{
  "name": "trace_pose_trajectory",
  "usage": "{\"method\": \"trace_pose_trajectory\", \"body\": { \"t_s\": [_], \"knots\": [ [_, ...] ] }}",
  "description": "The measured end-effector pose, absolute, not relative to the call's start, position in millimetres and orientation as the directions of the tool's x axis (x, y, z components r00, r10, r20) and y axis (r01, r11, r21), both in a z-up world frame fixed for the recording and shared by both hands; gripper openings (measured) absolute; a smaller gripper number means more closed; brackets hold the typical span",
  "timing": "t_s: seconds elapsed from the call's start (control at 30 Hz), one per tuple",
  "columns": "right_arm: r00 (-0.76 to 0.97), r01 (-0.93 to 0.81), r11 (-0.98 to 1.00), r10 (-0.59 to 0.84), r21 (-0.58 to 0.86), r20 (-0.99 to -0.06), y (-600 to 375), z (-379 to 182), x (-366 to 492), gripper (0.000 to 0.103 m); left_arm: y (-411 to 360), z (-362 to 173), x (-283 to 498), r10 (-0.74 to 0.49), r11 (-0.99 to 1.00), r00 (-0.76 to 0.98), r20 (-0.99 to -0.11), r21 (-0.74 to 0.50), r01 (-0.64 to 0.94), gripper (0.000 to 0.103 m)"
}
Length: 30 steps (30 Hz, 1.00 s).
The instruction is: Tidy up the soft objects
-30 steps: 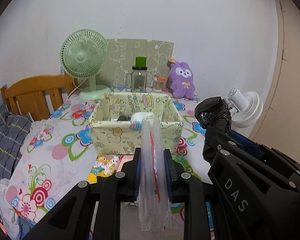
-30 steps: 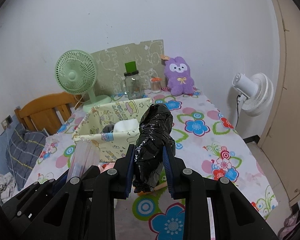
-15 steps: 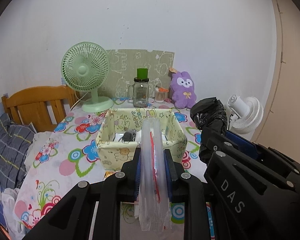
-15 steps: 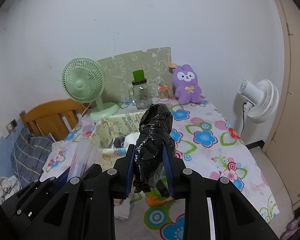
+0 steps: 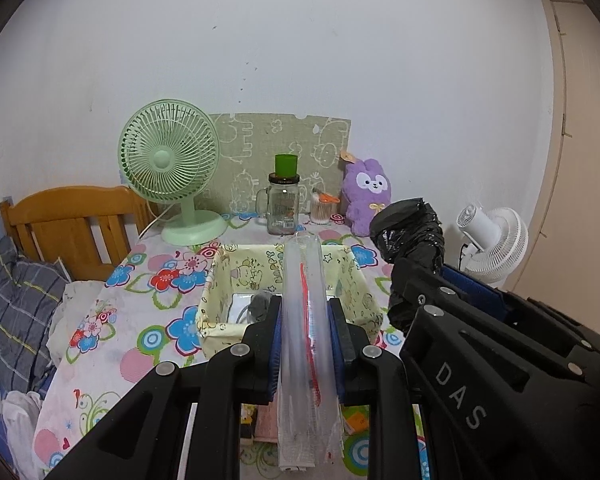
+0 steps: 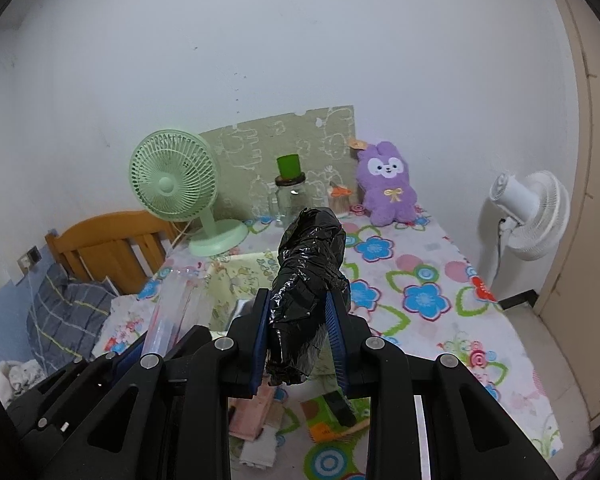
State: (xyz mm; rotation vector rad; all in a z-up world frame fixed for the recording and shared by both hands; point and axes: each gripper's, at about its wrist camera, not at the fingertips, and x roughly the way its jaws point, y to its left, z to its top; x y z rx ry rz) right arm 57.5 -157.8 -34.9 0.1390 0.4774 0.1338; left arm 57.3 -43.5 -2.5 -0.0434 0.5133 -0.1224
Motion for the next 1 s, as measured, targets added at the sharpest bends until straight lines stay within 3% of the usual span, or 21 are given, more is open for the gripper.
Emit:
{"method": "trace_pose_trajectory", "body": {
  "t_s": [1.0],
  "knots": [
    [0.86, -0.121, 0.986, 0.163, 0.116, -0.483, -141.5, -39.2, 135.2, 0.031, -32.5, -10.2, 128.4, -0.074, 0.997, 0.856, -0.511, -0.033, 0.066, 0.02]
  ]
}}
